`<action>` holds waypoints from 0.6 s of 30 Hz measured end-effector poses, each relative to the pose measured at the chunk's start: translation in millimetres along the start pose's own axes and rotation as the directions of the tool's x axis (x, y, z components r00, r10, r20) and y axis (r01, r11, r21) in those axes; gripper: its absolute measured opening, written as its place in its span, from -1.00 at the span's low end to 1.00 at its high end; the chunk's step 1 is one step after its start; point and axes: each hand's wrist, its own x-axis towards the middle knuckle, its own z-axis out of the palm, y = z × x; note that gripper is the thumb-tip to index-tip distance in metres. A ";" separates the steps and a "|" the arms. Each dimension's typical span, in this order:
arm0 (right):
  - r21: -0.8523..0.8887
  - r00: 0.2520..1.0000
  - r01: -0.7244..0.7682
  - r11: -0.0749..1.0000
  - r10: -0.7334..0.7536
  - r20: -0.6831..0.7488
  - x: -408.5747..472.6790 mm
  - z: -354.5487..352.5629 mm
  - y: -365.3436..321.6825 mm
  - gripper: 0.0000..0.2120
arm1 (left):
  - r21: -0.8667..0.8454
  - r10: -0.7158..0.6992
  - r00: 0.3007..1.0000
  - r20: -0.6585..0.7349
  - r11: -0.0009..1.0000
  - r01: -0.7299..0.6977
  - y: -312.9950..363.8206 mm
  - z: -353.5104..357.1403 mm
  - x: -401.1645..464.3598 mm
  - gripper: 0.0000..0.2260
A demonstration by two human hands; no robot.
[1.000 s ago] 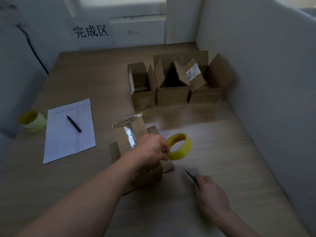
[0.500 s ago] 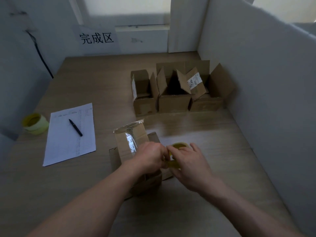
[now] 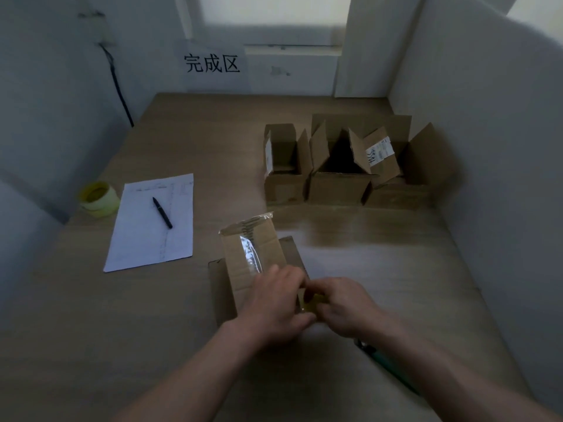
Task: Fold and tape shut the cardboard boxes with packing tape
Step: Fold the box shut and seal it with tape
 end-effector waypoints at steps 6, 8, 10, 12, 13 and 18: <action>-0.087 0.997 -0.022 0.996 0.016 -0.072 8.1 -2.1 -0.6 -0.93 | 0.060 -0.110 0.994 -0.017 0.992 0.111 9.7 8.2 2.0 -0.63; -0.238 0.977 -0.004 0.971 -0.048 -0.210 9.6 -3.1 3.4 -0.90 | 0.070 -0.153 0.988 -0.020 0.986 0.154 14.7 9.6 3.6 -0.66; -0.338 0.948 0.005 0.941 -0.111 -0.297 8.9 -10.1 14.3 -0.90 | 0.070 -0.173 0.985 -0.007 0.982 0.173 17.5 11.3 4.0 -0.67; -0.324 0.938 0.020 0.946 -0.130 -0.320 5.2 -19.0 22.9 -0.87 | 0.066 -0.185 0.983 -0.004 0.980 0.185 17.3 12.3 4.7 -0.67; -0.303 0.936 0.048 0.952 -0.149 -0.319 2.5 -21.7 25.6 -0.85 | 0.069 -0.189 0.982 -0.008 0.980 0.189 17.2 12.3 5.5 -0.67; -0.185 0.884 0.214 0.959 -0.271 -0.381 -24.6 -13.1 30.8 -0.81 | 0.091 -0.191 0.982 -0.007 0.977 0.191 18.7 13.3 4.5 -0.69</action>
